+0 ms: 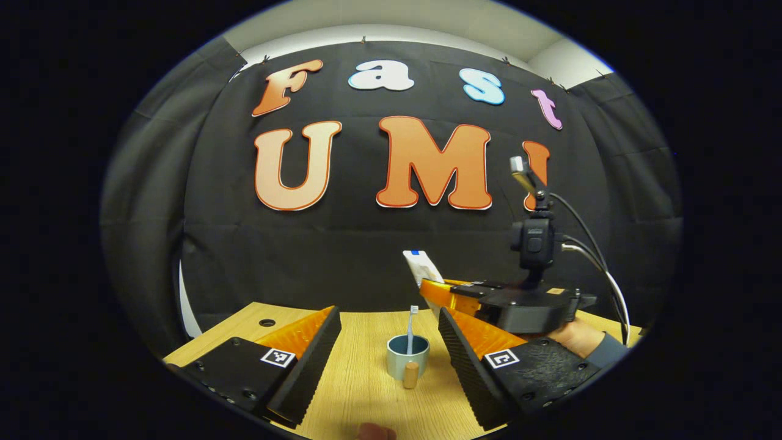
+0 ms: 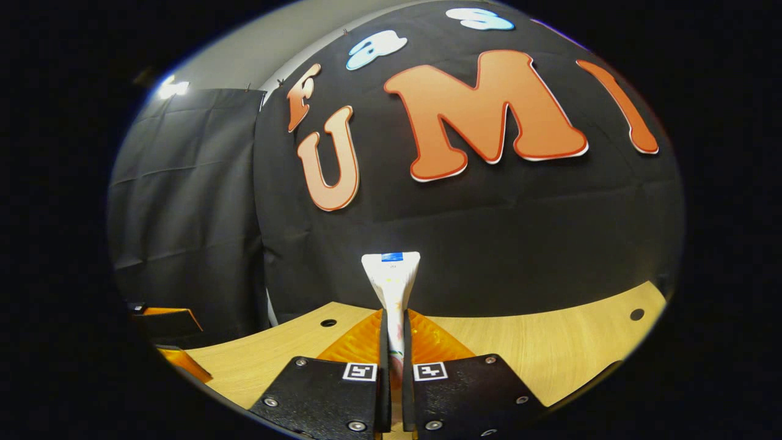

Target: Put the toothbrush and toothpaste on the desktop into the cup, then pick up the cup and place it on the coaster on the desktop.

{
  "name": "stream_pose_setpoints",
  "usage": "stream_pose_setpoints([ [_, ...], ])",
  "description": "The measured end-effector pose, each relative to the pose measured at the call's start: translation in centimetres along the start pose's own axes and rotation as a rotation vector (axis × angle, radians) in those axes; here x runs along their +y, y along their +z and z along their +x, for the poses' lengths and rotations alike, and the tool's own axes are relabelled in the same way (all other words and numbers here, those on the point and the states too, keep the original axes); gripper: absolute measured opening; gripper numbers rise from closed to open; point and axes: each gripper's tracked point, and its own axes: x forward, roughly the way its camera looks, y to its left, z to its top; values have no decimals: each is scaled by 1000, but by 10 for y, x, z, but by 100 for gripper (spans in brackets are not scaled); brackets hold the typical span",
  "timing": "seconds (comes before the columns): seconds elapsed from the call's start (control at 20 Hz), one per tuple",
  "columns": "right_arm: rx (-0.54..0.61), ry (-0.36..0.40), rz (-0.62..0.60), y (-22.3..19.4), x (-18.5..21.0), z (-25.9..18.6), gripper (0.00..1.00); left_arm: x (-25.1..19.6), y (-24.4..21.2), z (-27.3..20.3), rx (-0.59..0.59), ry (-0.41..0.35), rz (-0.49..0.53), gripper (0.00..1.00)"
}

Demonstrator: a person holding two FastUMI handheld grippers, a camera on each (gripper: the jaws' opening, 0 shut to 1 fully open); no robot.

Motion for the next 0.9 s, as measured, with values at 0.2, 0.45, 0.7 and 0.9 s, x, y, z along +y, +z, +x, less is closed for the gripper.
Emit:
stream_pose_setpoints([
  [0.2,19,10,-26,-16,2,26,7,6,9,-8,-36,12,3,96],
  [0.45,55,25,-13,-49,3,50,8,25,-2,-10,-12,54,-14,96],
  [0.7,81,13,8,-68,-4,63,8,40,-13,-9,11,82,-31,96],
  [0.9,92,6,16,-78,-8,68,10,43,-27,-5,48,80,-46,96],
])
